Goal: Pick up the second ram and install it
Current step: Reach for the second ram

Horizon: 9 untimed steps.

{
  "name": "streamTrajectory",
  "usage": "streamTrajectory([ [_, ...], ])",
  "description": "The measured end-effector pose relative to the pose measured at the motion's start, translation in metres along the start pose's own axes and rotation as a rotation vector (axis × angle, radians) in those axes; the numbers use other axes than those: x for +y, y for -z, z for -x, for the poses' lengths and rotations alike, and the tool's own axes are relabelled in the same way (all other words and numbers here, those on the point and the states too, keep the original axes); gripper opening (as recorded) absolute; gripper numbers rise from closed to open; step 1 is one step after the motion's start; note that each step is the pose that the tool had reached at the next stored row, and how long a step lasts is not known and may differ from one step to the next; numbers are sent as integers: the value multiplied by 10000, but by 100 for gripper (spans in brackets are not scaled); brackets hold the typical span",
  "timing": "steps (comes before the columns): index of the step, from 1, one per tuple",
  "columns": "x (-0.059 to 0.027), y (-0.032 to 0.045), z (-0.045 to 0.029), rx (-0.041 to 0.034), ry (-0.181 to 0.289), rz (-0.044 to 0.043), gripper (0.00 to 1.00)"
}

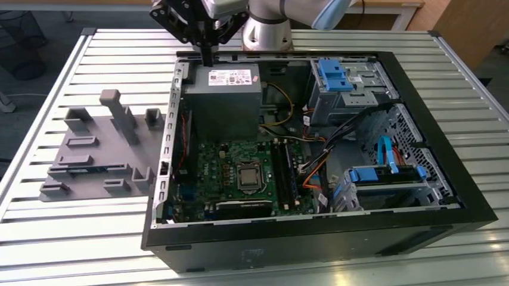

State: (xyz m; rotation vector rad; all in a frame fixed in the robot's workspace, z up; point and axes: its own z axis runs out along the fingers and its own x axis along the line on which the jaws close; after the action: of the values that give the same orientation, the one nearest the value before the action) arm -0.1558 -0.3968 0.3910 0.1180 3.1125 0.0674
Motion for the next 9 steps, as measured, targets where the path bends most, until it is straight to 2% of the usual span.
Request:
streamTrajectory([
  [9,-2,-2,-27,0,0,0,11],
])
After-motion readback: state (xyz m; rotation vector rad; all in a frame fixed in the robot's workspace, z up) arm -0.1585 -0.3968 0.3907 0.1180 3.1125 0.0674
